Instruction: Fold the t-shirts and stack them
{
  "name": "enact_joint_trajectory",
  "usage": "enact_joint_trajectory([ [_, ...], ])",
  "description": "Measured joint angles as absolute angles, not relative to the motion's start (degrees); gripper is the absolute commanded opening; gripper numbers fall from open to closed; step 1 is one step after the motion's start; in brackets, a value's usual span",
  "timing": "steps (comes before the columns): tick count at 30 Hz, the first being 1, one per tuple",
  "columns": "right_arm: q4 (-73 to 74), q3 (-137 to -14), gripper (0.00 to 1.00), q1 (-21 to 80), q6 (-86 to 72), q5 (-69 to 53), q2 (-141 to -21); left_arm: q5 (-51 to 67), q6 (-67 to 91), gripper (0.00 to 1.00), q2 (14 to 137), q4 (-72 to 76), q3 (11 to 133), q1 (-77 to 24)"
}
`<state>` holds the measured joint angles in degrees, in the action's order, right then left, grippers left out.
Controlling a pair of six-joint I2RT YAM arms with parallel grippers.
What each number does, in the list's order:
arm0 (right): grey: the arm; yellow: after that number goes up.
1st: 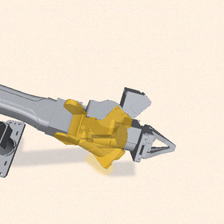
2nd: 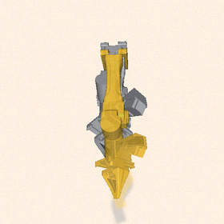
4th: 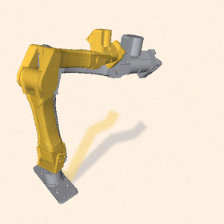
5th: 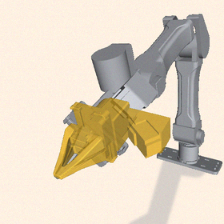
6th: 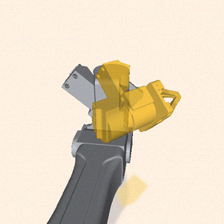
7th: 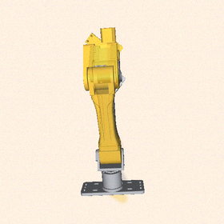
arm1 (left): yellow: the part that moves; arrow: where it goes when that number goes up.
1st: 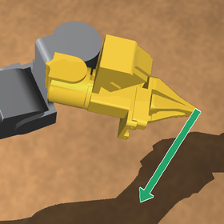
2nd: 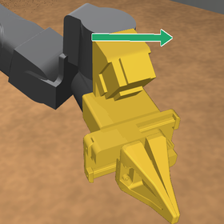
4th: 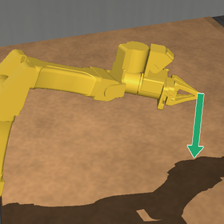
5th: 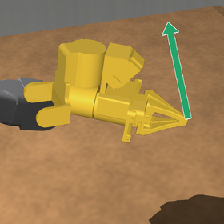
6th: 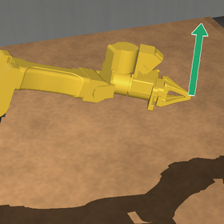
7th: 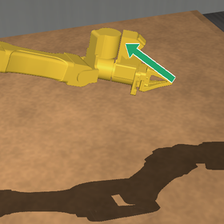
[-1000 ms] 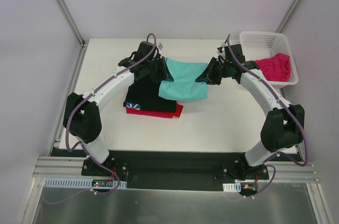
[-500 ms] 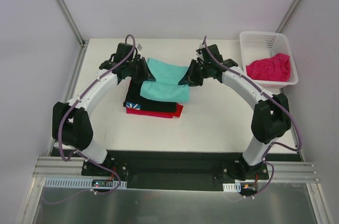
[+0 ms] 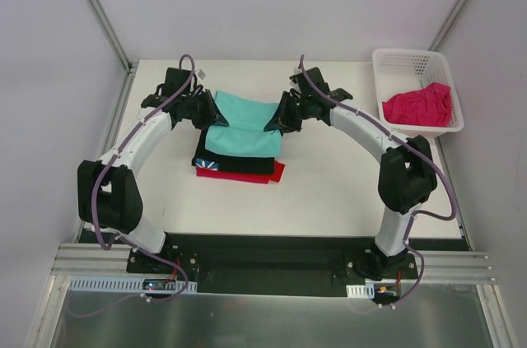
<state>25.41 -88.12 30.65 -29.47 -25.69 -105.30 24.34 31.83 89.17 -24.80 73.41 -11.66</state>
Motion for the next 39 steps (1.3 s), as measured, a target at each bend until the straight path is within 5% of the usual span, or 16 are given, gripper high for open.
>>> enact_joint_trajectory([
  [39, 22.0, -90.7, 0.01, 34.1, -32.0, -25.9, -113.1, 25.1, 30.4, 0.0, 91.5, -25.7, 69.5, -6.6],
])
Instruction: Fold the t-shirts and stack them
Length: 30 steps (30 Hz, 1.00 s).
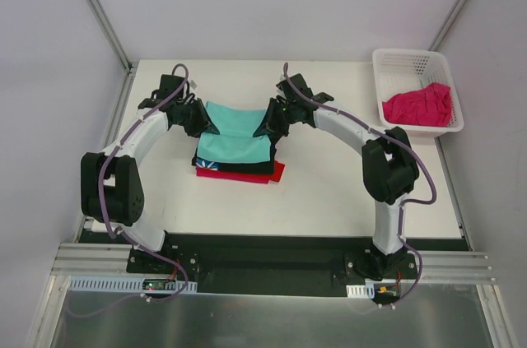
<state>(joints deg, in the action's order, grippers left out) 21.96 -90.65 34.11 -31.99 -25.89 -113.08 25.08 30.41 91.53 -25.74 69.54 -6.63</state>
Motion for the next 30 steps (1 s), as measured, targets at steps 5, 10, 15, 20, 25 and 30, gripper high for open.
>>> enact_joint_trajectory([
  [5, 21.8, -91.1, 0.01, 34.1, -32.0, -25.9, -114.3, 25.0, 30.4, 0.0, 93.3, -25.5, 69.6, -6.6],
  [10, 21.8, -91.1, 0.01, 34.1, -32.0, -26.0, -115.3, 25.0, 30.4, 0.0, 95.0, -25.4, 70.0, -6.6],
  [15, 21.7, -91.2, 0.01, 33.9, -32.0, -26.2, -115.9, 25.0, 30.4, 0.0, 95.8, -25.4, 70.8, -6.6],
  [20, 21.6, -91.4, 0.01, 33.7, -31.9, -26.4, -116.0, 25.0, 30.5, 0.0, 96.7, -25.2, 71.6, -6.6],
  [25, 21.6, -91.7, 0.01, 33.6, -31.9, -26.9, -116.5, 25.0, 30.5, 0.0, 97.6, -25.1, 71.6, -6.6],
  [30, 21.5, -91.7, 0.01, 33.5, -31.9, -27.4, -117.1, 25.0, 30.5, 0.0, 98.4, -24.3, 71.6, -6.6],
])
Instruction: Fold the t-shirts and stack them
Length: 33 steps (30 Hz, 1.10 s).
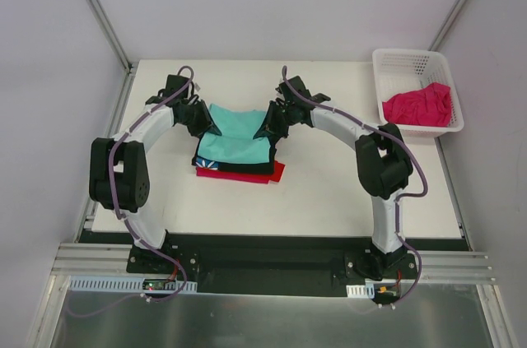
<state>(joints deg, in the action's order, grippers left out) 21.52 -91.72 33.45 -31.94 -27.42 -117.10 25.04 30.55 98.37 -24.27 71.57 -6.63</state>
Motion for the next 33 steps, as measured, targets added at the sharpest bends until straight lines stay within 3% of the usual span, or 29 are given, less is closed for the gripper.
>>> enact_joint_trajectory([
  [4, 21.4, -91.9, 0.09, 33.4, -31.9, -27.8, -117.5, 24.7, 31.0, 0.16, 99.2, -23.3, 71.2, -6.6],
  [6, 21.4, -92.4, 0.18, 33.3, -31.9, -27.9, -117.9, 24.1, 31.1, 0.2, 99.2, -22.9, 71.0, -6.6],
  [7, 21.4, -92.5, 0.31, 33.3, -31.9, -27.9, -118.0, 23.7, 31.1, 0.27, 99.2, -22.6, 71.0, -6.6],
  [10, 21.7, -93.5, 0.45, 33.3, -31.5, -28.0, -118.3, 23.3, 30.8, 0.38, 99.1, -21.7, 71.0, -6.6],
  [13, 22.4, -94.2, 0.53, 33.1, -30.8, -28.4, -118.4, 23.2, 30.4, 0.59, 99.1, -20.9, 71.7, -6.4],
  [14, 22.6, -94.3, 0.54, 32.9, -30.5, -28.4, -118.4, 23.5, 30.2, 0.75, 99.1, -20.7, 72.1, -6.3],
  [16, 23.2, -94.3, 0.56, 32.6, -30.0, -28.4, -118.4, 23.8, 30.0, 0.95, 99.2, -20.2, 73.1, -6.3],
  [17, 23.7, -94.3, 0.57, 32.3, -29.8, -28.4, -118.4, 24.0, 30.3, 0.99, 99.3, -19.7, 73.7, -6.3],
  [33, 37.7, -103.9, 0.58, 29.1, -23.7, -23.4, -114.5, 23.1, 29.5, 0.99, 93.3, -23.9, 77.0, -6.3],
])
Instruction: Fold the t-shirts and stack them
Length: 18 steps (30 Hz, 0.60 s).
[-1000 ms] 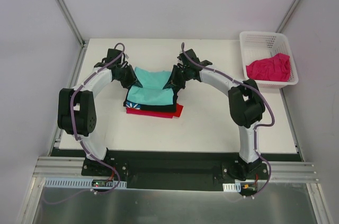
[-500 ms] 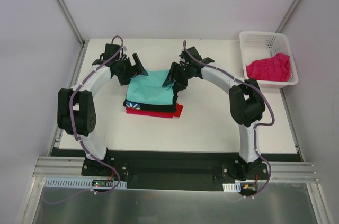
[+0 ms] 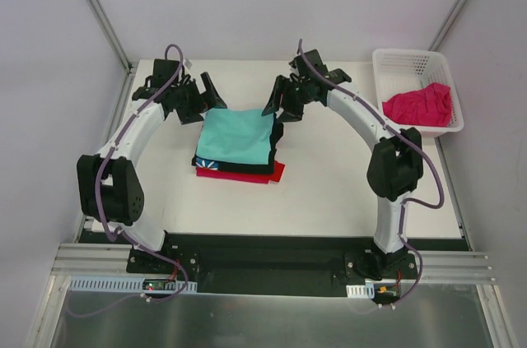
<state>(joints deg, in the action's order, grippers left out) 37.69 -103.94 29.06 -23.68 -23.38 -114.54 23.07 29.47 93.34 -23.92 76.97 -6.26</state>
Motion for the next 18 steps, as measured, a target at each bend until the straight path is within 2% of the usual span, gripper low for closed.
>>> enact_joint_trajectory([
  [2, 38.2, -106.7, 0.51, 29.1, -23.7, -23.4, -113.6, 23.1, 29.2, 0.99, 91.5, -25.1, 78.4, -6.3],
  [3, 38.2, -107.7, 0.39, 29.1, -23.6, -23.5, -113.3, 23.1, 29.0, 0.99, 90.4, -25.7, 79.0, -6.3],
  [6, 36.5, -110.0, 0.19, 29.1, -24.7, -25.3, -112.9, 23.4, 28.9, 0.99, 87.1, -26.9, 79.8, -6.3],
  [8, 34.8, -110.1, 0.14, 29.1, -25.9, -27.1, -113.1, 24.4, 29.0, 0.99, 85.6, -27.2, 79.8, -6.3],
  [10, 33.2, -110.1, 0.08, 29.1, -27.0, -29.0, -113.9, 25.9, 29.1, 0.95, 85.4, -27.3, 79.8, -6.3],
  [11, 32.1, -110.1, 0.06, 29.2, -27.6, -30.0, -114.5, 26.6, 29.2, 0.91, 85.5, -27.3, 79.8, -6.3],
  [12, 31.1, -110.1, 0.05, 29.2, -28.0, -30.9, -115.4, 27.1, 29.4, 0.81, 85.8, -27.3, 79.7, -6.3],
  [15, 28.8, -110.3, 0.03, 29.2, -29.1, -32.8, -118.7, 28.7, 30.1, 0.63, 86.4, -26.6, 78.2, -6.3],
  [16, 28.3, -110.4, 0.03, 29.2, -29.4, -33.4, -119.9, 29.2, 30.3, 0.51, 86.5, -26.5, 77.4, -6.3],
  [18, 27.6, -110.5, 0.02, 29.2, -29.7, -34.2, -122.2, 30.0, 31.0, 0.41, 86.9, -26.0, 75.9, -6.3],
])
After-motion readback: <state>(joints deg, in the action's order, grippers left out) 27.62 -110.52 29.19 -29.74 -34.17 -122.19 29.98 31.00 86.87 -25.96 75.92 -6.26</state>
